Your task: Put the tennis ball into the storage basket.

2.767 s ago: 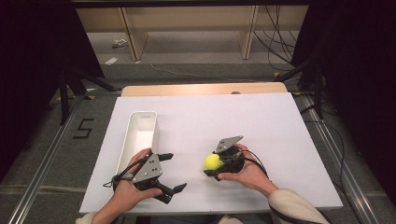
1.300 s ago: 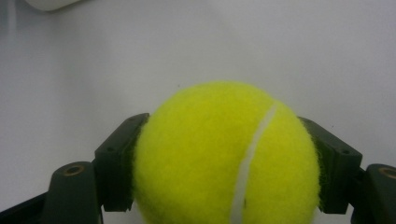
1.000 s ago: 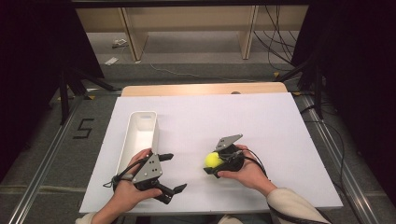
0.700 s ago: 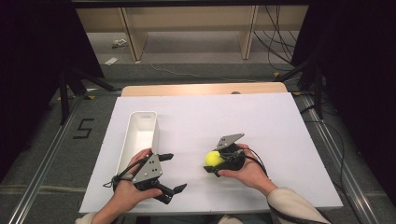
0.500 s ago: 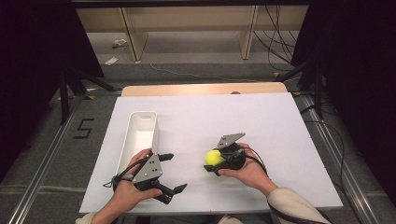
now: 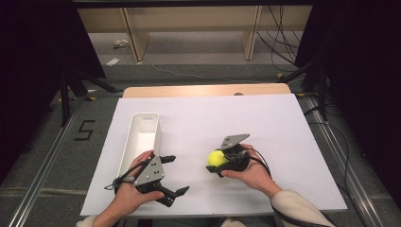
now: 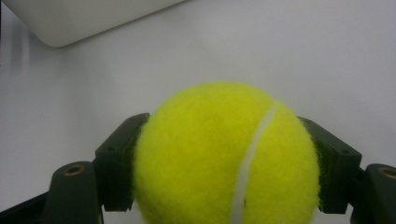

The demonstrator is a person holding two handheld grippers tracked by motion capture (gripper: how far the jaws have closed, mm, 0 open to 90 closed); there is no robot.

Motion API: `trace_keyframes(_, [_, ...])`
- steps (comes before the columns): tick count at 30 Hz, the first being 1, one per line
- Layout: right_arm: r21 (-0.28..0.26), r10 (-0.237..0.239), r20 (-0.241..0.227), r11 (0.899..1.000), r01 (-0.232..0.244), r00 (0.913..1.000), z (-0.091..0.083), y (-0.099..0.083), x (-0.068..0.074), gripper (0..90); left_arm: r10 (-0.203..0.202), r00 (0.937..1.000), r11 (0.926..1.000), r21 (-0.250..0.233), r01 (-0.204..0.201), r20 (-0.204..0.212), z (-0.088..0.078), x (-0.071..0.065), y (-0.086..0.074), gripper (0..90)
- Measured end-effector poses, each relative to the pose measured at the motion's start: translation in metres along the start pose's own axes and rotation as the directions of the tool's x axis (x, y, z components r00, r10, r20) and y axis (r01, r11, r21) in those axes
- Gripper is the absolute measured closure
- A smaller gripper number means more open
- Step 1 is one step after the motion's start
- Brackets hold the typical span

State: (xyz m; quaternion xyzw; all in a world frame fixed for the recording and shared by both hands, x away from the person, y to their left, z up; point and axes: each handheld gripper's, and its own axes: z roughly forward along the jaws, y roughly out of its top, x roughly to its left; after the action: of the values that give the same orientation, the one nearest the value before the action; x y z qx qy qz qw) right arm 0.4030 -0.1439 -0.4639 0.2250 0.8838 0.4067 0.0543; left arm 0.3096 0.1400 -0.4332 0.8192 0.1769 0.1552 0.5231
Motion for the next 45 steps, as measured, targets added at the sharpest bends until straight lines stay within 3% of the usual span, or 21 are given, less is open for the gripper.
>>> trace_keyframes(45, [-0.103, -0.020, 0.020, 0.994, 0.021, 0.9996, -0.013, 0.026, 0.000, 26.3, -0.001, 1.0000, 1.0000, 0.000, 0.001, 0.001, 0.000, 0.000, 0.000, 0.0])
